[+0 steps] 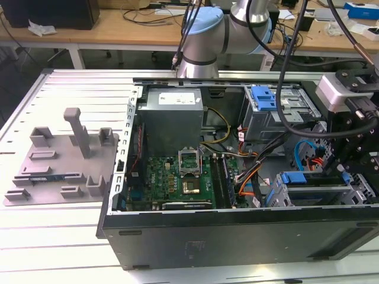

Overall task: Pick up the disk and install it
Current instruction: 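Insert the first disk wire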

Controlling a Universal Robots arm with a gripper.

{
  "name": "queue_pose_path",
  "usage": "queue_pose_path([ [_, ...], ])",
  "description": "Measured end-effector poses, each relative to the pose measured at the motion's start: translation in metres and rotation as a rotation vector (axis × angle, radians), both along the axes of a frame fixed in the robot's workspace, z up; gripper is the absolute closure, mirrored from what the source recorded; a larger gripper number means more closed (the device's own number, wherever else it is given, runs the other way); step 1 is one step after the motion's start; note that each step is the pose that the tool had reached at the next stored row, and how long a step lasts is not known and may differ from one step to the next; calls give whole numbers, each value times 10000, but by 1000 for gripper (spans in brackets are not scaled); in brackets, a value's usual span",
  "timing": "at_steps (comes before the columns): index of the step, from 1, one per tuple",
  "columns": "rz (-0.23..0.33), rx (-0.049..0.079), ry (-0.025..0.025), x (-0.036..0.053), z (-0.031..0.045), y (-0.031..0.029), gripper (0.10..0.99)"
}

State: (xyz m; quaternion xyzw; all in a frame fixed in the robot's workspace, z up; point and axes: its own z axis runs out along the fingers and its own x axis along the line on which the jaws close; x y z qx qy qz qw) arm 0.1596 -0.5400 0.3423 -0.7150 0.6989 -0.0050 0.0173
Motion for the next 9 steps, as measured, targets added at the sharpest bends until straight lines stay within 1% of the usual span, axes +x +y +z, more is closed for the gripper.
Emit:
queue_pose_path([
  [9, 56, 1, 0, 0, -38, 0, 922],
])
